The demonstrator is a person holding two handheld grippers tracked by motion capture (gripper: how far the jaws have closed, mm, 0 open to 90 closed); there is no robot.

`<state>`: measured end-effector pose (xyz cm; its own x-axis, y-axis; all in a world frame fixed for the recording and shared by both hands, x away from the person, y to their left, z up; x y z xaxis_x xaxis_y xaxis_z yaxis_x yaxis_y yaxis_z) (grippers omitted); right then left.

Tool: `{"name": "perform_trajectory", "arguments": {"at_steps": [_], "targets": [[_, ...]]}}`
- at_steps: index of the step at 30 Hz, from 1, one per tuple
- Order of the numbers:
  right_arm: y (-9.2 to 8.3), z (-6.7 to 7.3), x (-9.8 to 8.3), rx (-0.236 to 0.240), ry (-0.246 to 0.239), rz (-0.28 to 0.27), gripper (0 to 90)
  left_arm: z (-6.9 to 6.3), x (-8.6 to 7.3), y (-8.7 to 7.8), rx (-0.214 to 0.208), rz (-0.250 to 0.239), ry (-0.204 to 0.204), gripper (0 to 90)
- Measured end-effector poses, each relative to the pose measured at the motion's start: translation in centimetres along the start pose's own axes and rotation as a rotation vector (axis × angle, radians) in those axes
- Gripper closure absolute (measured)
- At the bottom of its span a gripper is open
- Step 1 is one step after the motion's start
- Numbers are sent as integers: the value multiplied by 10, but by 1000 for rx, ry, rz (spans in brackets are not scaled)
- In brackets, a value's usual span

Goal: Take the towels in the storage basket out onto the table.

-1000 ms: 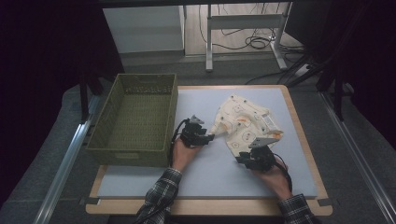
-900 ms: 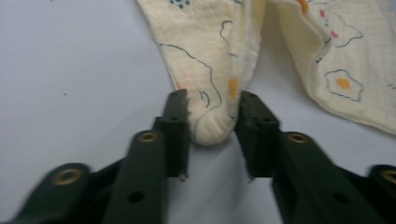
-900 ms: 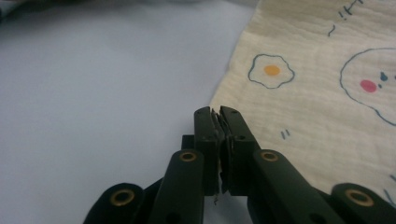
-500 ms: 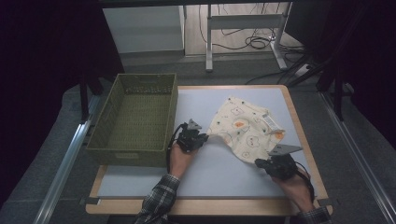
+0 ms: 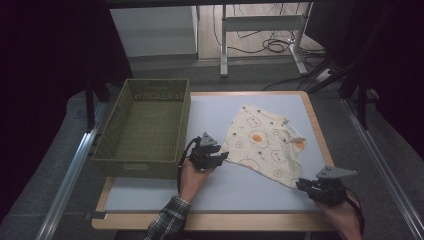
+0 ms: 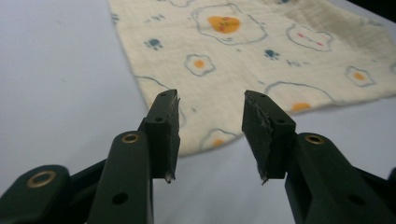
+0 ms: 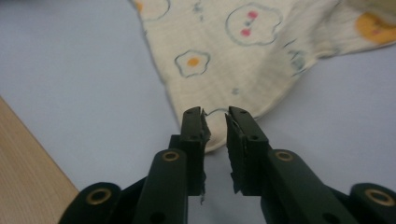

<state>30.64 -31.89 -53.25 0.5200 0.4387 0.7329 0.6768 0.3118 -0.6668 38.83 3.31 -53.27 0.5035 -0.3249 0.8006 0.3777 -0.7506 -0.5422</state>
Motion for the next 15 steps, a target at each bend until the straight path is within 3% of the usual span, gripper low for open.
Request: {"name": "perform_trajectory", "arguments": {"at_steps": [3, 7, 10, 12, 13, 15], "targets": [[-3, -5, 6, -11, 19, -21, 732, 14, -1, 12, 38, 44, -22, 584], [1, -2, 9, -1, 24, -26, 683, 30, -8, 32, 55, 90, -62, 596], [9, 6, 6, -8, -10, -5, 662, 29, -9, 34, 88, 82, -44, 659], [11, 7, 4, -13, -17, 3, 663, 28, -9, 34, 79, 84, -44, 690], [18, 10, -1, -13, -25, 24, 670, 25, -10, 34, 65, 84, -41, 809], [19, 11, -2, -8, -16, 4, 739, 22, -12, 33, 63, 83, -36, 865]]}}
Point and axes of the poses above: each handheld gripper's, and its own axes: y roughly forward along the jaws, x roughly out of its top, z roughly to its left, the point moved 4 cm from there along y, roughly forward along the jaws, and after that the axes turned 14 degrees about -x, right-handed, at the moved point
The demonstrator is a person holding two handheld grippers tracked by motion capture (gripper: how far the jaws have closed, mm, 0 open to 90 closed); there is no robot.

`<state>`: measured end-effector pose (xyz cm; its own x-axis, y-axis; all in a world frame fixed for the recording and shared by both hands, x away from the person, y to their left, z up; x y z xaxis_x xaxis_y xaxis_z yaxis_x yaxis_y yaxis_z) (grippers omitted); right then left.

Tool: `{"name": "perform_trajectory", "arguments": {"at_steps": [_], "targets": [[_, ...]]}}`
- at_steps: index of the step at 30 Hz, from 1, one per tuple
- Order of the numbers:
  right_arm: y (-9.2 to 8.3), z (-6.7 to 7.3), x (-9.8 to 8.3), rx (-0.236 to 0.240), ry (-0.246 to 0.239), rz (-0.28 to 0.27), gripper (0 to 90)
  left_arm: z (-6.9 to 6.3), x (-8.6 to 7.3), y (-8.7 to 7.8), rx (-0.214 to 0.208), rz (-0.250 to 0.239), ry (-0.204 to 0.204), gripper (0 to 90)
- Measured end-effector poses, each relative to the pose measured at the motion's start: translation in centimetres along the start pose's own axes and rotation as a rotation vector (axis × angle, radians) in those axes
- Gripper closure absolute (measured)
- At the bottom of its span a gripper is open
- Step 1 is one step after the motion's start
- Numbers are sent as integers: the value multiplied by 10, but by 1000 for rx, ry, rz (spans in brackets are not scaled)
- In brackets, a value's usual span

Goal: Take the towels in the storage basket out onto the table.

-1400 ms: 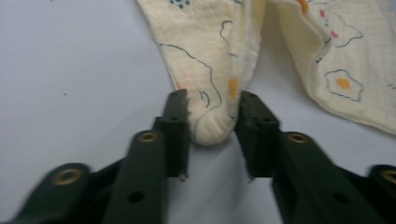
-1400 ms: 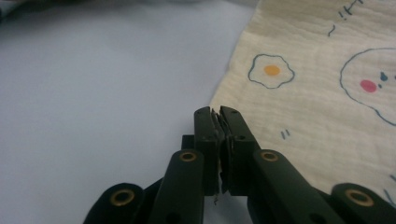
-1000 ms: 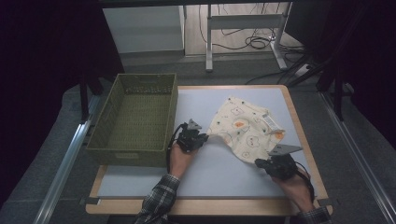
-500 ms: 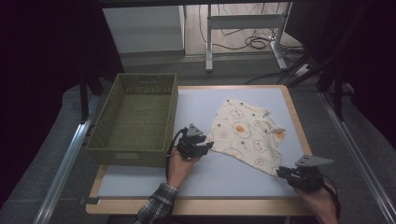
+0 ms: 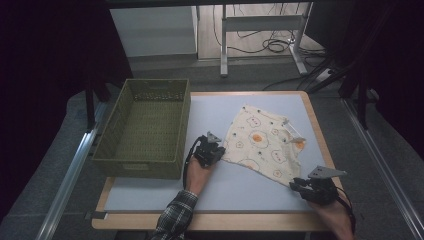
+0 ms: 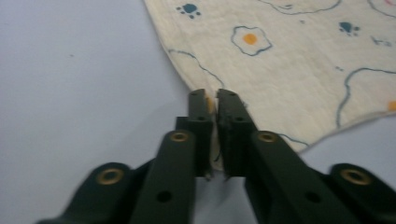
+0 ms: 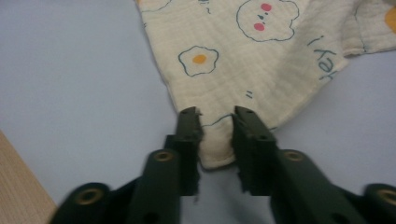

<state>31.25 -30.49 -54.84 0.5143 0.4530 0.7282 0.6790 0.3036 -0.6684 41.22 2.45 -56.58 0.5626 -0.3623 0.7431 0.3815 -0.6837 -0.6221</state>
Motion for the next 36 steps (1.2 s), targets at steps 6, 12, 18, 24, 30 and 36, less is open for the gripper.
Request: {"name": "perform_trajectory", "arguments": {"at_steps": [6, 12, 18, 24, 30, 36], "targets": [[-2, -1, -1, 25, 15, 4, 873, -12, -7, -10, 29, 25, 31, 880], [-9, 4, -3, 35, 1, -7, 877, -28, -25, -29, 24, 18, 51, 881], [-21, 10, -4, 65, -4, -22, 879, -43, -47, -50, -8, -5, 52, 880], [-30, 17, -9, 89, -11, -18, 879, -54, -70, -68, -46, -37, 28, 878], [-37, 28, -21, 120, -22, 6, 879, -71, -94, -85, -74, -46, 21, 877], [-45, 23, -15, 129, -15, -15, 755, -69, -90, -93, -36, -99, 45, 614]]}}
Point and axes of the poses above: each handheld gripper's, and its own axes: y roughly forward along the jaws, x roughly out of its top, z roughly to its left, the point moved 4 cm from there along y, roughly forward along the jaws, and after that the axes turned 14 degrees about -x, right-handed, at the moved point
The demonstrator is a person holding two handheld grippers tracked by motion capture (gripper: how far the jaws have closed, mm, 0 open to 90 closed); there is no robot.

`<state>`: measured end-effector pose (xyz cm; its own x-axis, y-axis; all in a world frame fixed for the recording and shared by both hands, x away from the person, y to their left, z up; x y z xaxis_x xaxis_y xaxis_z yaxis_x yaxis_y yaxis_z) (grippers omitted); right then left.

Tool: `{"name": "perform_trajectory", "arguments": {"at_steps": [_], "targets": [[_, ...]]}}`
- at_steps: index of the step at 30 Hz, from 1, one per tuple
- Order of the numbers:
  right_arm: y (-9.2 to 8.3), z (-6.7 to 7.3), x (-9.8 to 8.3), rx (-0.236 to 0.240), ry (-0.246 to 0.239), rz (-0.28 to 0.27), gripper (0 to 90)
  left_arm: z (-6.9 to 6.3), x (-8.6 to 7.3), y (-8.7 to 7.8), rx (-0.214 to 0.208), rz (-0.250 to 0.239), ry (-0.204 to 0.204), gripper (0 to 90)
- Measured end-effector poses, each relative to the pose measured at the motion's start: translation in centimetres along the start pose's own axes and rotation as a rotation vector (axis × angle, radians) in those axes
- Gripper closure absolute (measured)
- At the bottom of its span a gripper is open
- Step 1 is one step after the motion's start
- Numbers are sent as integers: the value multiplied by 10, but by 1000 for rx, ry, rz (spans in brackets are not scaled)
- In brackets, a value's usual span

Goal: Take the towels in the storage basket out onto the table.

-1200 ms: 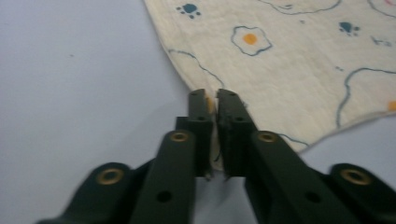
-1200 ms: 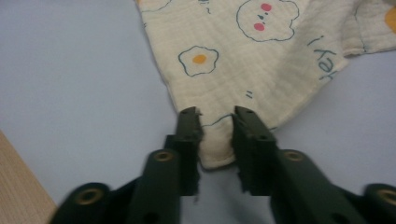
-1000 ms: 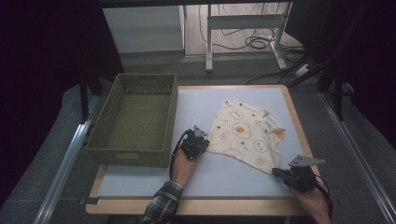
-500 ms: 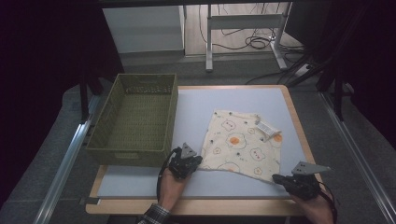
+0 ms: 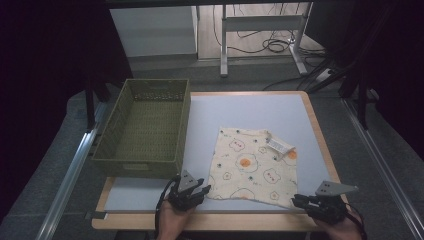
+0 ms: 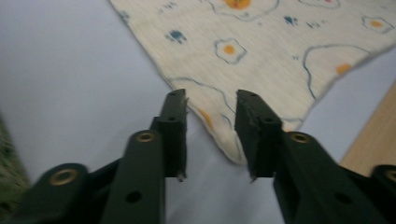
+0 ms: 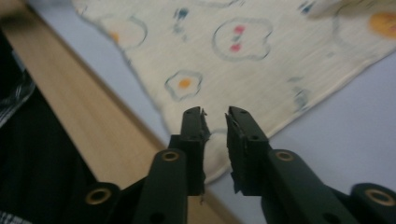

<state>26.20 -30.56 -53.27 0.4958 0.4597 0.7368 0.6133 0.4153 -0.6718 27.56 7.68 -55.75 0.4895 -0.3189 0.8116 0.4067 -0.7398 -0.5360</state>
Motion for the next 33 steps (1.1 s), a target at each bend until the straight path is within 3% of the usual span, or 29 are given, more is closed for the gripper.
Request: {"name": "perform_trajectory", "arguments": {"at_steps": [5, 8, 11, 14, 21, 24, 28, 33], "targets": [[9, -17, 21, -27, 27, -34, 765, 7, 9, 17, 25, 22, 32, 393], [26, -26, 33, -40, 35, -33, 825, 12, 11, 31, 55, 59, 45, 359], [50, -32, 49, -53, 22, -33, 867, 15, 13, 36, 74, 117, 37, 304], [71, -36, 63, -56, 26, -36, 876, 20, 12, 38, 47, 129, -22, 227], [111, -48, 84, -86, 24, -12, 875, 20, 12, 38, 52, 138, -14, 217], [124, -57, 88, -123, 8, 6, 875, 20, 12, 38, 52, 137, -14, 217], [128, -78, 101, -176, 30, -9, 874, 20, 12, 38, 53, 137, -13, 218], [121, -117, 116, -274, 89, -15, 834, 20, 12, 38, 52, 136, -13, 218]]}}
Point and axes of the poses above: each handheld gripper's, and its own axes: y roughly forward along the jaws, x roughly out of its top, z roughly to its left, the point moved 4 cm from there along y, roughly forward along the jaws, and after that the axes turned 14 degrees about -x, right-handed, at the moved point
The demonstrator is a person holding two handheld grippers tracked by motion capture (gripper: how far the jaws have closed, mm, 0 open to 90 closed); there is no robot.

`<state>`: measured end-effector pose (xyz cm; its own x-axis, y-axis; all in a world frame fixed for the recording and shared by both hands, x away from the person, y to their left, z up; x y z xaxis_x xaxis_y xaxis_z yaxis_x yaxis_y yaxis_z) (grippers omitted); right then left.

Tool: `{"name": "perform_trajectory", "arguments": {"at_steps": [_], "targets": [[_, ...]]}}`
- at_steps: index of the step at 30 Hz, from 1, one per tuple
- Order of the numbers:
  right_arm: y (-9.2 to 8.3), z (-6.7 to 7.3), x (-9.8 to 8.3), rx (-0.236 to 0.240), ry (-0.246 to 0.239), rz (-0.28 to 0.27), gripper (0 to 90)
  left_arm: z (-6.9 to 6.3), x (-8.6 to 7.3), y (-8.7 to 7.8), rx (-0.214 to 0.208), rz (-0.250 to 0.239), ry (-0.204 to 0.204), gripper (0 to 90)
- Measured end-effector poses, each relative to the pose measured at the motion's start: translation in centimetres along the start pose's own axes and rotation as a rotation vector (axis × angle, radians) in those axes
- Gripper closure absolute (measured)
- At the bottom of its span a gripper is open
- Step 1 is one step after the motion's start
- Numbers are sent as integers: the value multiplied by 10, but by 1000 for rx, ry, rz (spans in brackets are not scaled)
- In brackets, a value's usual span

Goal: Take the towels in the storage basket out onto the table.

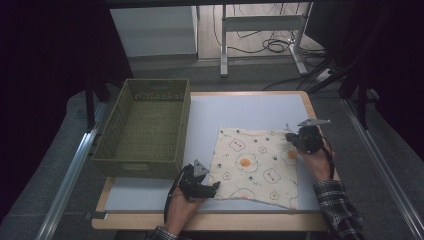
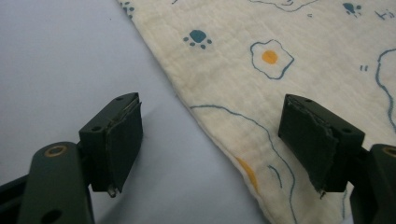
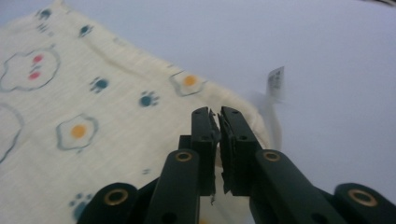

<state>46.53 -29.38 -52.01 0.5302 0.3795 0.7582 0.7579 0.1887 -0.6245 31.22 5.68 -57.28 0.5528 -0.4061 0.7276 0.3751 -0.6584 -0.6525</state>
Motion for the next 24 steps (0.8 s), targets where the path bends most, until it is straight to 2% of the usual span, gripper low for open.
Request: {"name": "perform_trajectory", "arguments": {"at_steps": [2, 3, 4, 9, 14, 19, 21, 24], "targets": [[-4, -10, 3, -17, 23, -13, 809, 0, 0, 0, -1, -1, -2, 218], [-4, -10, 3, -17, 23, -13, 809, 0, 0, 0, -1, -1, -2, 218], [-10, -17, 3, -18, 46, -24, 771, 0, 0, 0, -4, -1, -2, 217], [-16, -23, -6, -38, 41, -25, 680, 0, 0, 0, -16, 7, 5, 181], [-25, -37, -11, -69, 62, -33, 668, 0, 4, 0, -14, 3, 3, 176], [-30, -43, -14, -47, 107, -42, 669, -1, 23, 1, -21, -21, 18, 184], [-31, -42, -17, -38, 110, -39, 669, 1, 31, 5, -43, -23, 8, 192], [-31, -38, -20, -13, 117, -34, 656, 7, 43, 14, -49, -20, -3, 211]]}}
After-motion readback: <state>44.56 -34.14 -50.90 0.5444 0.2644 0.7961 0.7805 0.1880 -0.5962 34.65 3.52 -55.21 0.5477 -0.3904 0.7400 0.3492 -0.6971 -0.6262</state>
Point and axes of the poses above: each handheld gripper's, and its own axes: y roughly forward along the jaws, x roughly out of its top, z roughly to its left, the point moved 4 cm from there along y, roughly forward along the jaws, and after that the axes turned 14 degrees about -x, right-handed, at the moved point
